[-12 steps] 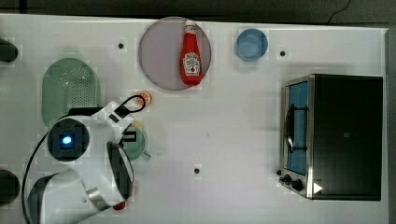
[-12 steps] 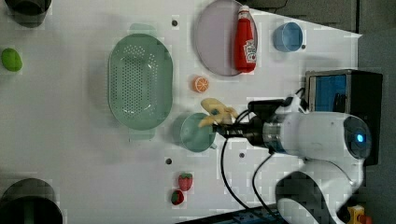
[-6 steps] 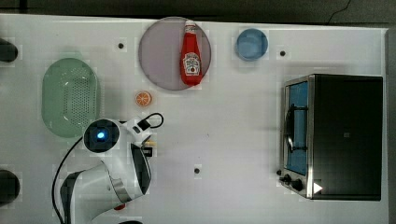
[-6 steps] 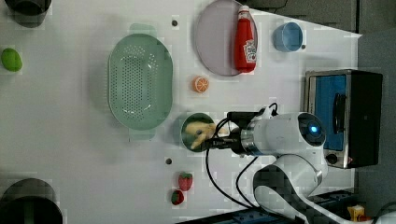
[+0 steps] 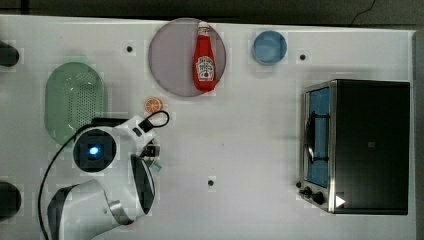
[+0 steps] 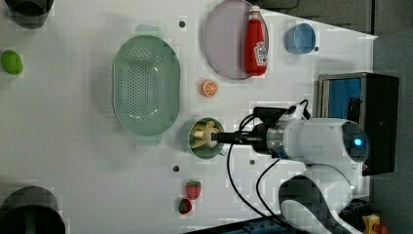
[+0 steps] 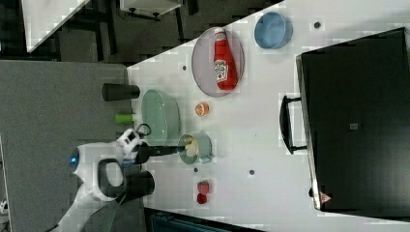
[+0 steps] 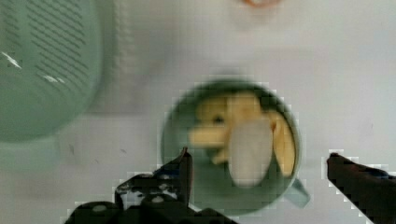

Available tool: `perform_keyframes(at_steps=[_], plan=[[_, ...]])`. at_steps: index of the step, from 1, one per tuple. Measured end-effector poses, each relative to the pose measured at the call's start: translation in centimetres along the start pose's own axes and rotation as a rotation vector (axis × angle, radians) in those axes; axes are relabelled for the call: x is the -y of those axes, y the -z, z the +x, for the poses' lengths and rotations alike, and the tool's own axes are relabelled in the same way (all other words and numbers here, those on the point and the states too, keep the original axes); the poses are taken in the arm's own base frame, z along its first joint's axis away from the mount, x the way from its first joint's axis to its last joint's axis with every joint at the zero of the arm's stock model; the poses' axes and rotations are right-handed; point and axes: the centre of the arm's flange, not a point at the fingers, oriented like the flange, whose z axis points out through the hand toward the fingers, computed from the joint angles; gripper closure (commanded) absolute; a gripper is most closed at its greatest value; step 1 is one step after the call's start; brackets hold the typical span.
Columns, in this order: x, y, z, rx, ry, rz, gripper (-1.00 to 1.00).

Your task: Pick Banana and place it in mug.

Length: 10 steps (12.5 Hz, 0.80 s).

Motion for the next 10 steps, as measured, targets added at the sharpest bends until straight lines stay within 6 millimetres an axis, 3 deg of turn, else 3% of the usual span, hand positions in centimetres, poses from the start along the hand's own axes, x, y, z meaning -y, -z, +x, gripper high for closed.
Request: perform_keyframes(at_steps=[2, 6, 8, 10], plan=[[-0.5, 4.6, 0.9, -0.097, -0.005, 0.001, -1.00], [-6.0, 13.9, 0.8, -0.134, -0.123, -0.039, -1.00], [-11.0, 19.3, 1.4, -0.104, -0.226, -0.048, -1.00], [-17.3, 26.1, 2.0, -0.083, -0.364, -0.012, -1.00]])
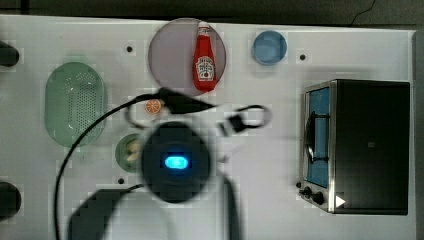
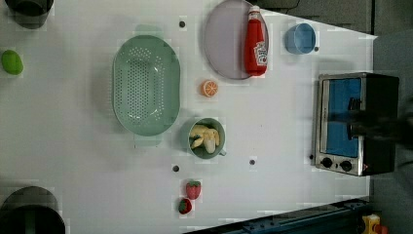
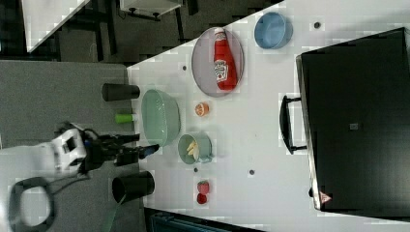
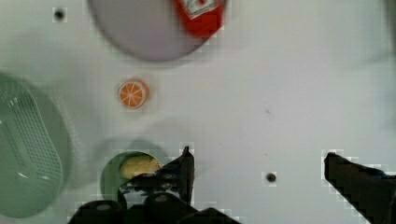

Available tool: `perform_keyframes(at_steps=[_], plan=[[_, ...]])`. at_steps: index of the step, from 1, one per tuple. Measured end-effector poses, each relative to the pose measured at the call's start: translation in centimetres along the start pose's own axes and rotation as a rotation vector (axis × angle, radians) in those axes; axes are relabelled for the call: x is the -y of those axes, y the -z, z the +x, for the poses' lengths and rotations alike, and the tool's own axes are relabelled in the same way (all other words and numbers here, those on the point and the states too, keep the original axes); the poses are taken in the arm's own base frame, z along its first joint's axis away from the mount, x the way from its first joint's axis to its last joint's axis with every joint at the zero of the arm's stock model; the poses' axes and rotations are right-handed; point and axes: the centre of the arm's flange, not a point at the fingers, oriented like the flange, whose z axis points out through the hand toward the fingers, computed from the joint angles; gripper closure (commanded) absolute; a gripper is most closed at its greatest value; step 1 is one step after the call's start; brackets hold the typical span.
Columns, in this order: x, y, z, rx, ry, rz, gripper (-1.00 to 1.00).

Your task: Pick Banana and place it in mug.

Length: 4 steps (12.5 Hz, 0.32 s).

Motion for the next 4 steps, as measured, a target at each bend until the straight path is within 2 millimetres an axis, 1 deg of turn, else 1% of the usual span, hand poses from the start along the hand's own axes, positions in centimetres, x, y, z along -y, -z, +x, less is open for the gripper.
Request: perform_keyframes(at_steps=[1, 2, 3, 4], plan=[[-2.4, 3.0, 1.4, -0.009, -0.061, 0.031, -1.00], [-4.8, 5.6, 2.7, -0.045, -0.102, 0.031, -1.00], [-7.0, 7.7, 3.4, -0.065, -0.132, 0.002, -1.00], [-8.6, 9.4, 3.8, -0.077, -0.158, -0.014, -1.00]])
